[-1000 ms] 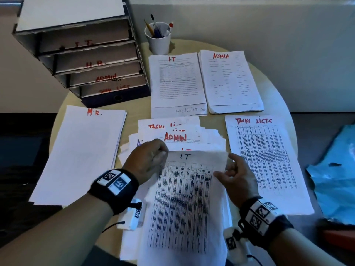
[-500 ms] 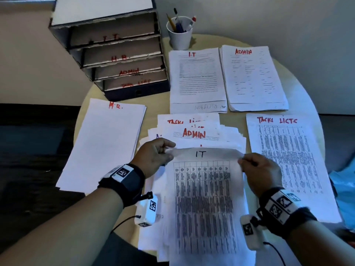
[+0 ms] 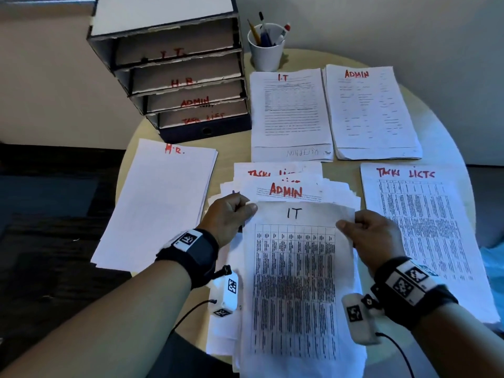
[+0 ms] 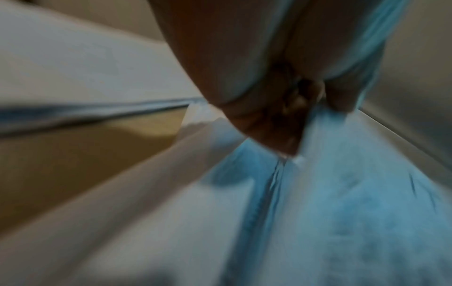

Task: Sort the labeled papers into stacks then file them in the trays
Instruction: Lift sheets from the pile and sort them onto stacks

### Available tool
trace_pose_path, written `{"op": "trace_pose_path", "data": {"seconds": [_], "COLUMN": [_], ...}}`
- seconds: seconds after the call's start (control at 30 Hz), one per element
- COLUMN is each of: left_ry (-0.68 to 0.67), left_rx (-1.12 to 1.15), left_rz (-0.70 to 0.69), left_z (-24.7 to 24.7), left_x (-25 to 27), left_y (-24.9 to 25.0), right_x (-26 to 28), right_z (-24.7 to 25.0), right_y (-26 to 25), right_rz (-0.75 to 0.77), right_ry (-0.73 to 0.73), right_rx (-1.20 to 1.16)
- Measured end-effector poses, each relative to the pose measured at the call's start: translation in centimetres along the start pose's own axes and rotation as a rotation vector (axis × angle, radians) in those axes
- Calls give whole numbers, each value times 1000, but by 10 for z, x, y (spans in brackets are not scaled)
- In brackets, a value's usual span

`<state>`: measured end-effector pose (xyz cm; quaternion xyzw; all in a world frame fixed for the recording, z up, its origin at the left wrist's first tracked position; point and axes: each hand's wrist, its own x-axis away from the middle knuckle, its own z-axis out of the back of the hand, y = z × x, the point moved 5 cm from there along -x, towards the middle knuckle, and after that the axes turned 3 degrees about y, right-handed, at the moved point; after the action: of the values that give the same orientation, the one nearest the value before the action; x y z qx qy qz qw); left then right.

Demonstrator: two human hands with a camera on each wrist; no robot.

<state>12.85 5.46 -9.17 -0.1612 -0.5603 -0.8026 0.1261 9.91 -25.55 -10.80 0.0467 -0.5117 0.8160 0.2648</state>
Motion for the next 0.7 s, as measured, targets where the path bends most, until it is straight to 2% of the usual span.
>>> {"op": "trace_pose_path", "data": {"seconds": [0.07,0.13,0.3,0.4,0.5,0.6,0.63,0.7], "left_ry": [-34,-35,51,113,201,184,169,96], "left_rx": [152,199,243,238,286,381,390,340], "left_rz": [114,173,225,225,238,238,235,203], "left_z": [-1,0,1,7,15,11,9,5], "left_x": [1,1,1,-1,0,7,10,15], "left_y": [-9,-19,-24,-28,-27,-22,-21,-18], "right_x": [-3,-4,-4,-3,8,26,32,40], "right_z": [0,0,8,17,32,44,45,43], "right_y": [4,5,5,7,3,-3,-3,1], "right_rz": [-9,26,107,92,40,42,53,92], "right_ry": [-34,-67,19,41,-140,-358,-395,-379], "right_rx": [-45,-19,85,-58,-308,-443,-444,-312]}}
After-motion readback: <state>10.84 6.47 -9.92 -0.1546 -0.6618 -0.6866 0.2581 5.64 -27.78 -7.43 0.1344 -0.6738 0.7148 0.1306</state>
